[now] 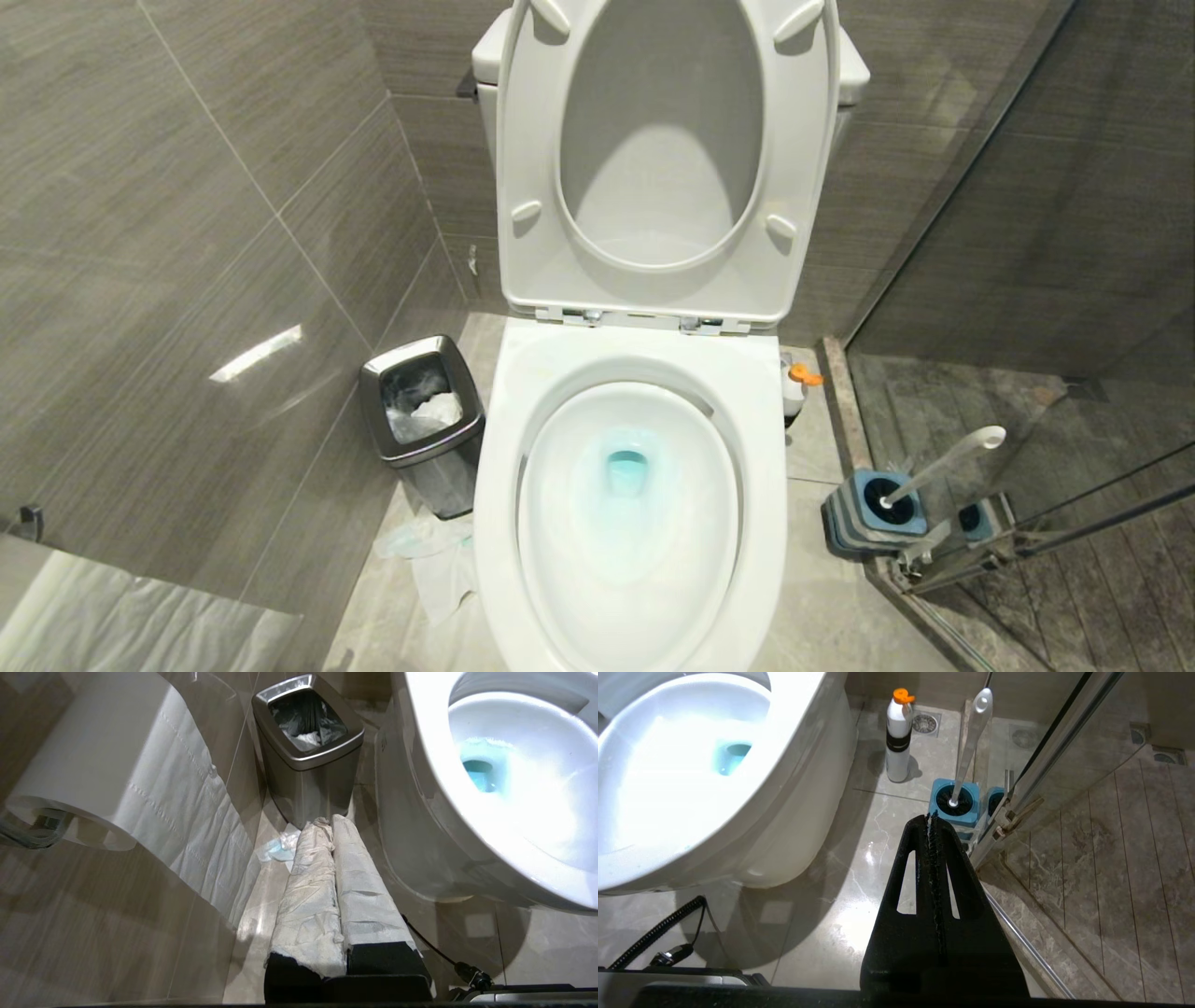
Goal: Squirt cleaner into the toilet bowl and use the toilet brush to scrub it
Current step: Flush the toilet
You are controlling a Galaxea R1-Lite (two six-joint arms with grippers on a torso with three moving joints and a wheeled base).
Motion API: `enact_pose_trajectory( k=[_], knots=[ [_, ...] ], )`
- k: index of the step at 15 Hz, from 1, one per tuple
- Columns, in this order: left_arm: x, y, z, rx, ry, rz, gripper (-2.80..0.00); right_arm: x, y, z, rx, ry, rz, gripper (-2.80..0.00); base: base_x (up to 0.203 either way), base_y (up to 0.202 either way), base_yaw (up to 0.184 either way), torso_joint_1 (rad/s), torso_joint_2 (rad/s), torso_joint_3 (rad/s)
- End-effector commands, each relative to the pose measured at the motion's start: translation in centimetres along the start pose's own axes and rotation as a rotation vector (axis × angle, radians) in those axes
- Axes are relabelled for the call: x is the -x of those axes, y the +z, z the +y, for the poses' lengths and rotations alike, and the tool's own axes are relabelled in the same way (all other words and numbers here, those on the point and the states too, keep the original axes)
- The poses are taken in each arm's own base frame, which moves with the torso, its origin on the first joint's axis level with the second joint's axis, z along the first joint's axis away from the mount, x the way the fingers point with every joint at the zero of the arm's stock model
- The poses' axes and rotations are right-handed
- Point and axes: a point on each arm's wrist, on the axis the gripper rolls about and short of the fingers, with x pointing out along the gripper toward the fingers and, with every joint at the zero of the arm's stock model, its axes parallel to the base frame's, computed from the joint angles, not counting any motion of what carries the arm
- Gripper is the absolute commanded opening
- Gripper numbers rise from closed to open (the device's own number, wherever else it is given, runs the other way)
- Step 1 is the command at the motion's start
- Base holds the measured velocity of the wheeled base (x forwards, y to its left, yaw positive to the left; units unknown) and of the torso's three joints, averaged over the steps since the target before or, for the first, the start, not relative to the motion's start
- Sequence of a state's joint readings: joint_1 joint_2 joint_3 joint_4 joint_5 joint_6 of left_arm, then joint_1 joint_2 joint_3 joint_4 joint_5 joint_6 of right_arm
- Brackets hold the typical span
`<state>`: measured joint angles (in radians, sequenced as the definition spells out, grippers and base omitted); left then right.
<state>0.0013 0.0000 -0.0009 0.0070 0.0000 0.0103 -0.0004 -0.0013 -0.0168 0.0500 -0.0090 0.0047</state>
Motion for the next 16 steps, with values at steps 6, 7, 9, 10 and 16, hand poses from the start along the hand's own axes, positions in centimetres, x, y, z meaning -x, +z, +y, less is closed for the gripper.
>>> enact_pose_trajectory(
  k=[6,7,9,10,16],
  knots=[
    [0.01,0.01,0.00,0.000,0.000,0.000,-2.80,-0.01,0.00,0.00,0.000,0.000,0.002,-2.80,0.000,0.000,0.000,0.002,0.00,-0.122],
    [0.01,0.01,0.00,0.000,0.000,0.000,-2.80,-0.01,0.00,0.00,0.000,0.000,0.002,-2.80,0.000,0.000,0.000,0.000,0.00,0.000],
    [0.01,0.02,0.00,0.000,0.000,-0.001,-2.80,-0.01,0.00,0.00,-0.001,0.000,0.002,-2.80,0.000,0.000,0.000,0.000,0.00,0.000],
    [0.00,0.01,0.00,0.000,0.000,-0.001,-2.80,-0.01,0.00,0.00,0.000,-0.001,0.002,-2.80,0.000,0.000,0.000,0.000,0.00,0.000],
    [-0.01,-0.01,0.00,0.001,-0.001,0.000,-2.80,-0.01,0.00,0.00,0.000,-0.001,0.002,-2.80,0.000,0.000,0.000,0.000,0.00,0.000]
  ],
)
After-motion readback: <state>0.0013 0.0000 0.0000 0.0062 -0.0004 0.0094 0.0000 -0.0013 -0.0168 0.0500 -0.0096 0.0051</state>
